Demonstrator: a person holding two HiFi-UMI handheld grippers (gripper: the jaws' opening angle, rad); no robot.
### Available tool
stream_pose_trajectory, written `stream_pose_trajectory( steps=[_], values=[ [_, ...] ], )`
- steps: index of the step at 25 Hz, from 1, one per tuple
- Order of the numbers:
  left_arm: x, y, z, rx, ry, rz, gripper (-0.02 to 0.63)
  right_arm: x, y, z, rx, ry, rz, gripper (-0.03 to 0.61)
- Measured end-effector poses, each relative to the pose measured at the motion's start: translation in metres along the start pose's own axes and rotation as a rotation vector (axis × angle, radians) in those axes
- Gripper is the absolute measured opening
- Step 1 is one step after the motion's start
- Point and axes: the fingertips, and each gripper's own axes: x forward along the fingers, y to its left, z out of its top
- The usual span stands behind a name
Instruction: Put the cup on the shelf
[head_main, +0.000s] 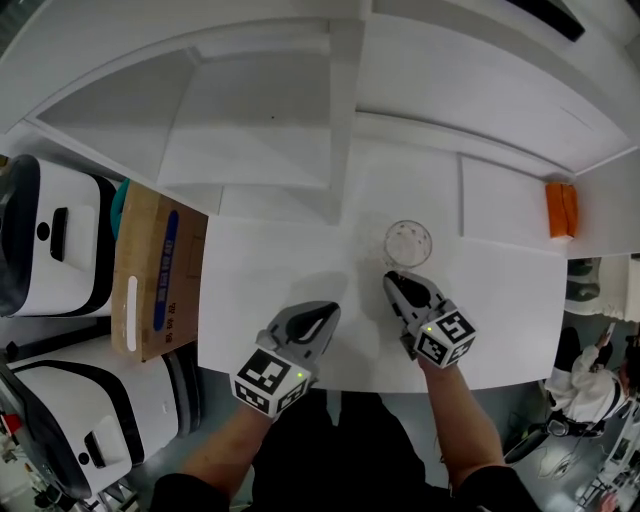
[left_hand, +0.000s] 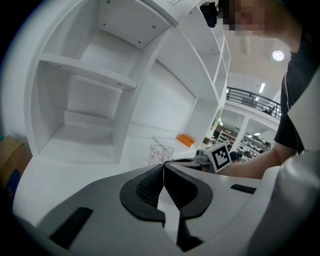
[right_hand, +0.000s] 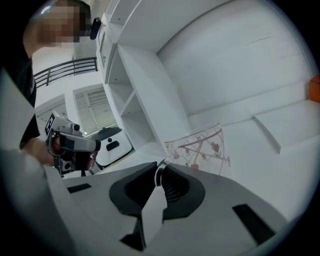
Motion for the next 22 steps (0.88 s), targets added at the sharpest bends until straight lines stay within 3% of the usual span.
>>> stream_pose_trajectory(
  steps=[11, 22],
  values=[
    [-0.015, -0.028, 0.04, 0.033, -0.057, 0.032, 0.014, -0.022, 0.01, 0.031, -0.076, 0.016, 0.021, 0.028],
    [-0.035, -0.072, 0.075, 0.058, -0.134, 0.047, 0.014, -0.082, 0.037, 0.072, -0.134, -0.012, 0.033, 0.028]
  ],
)
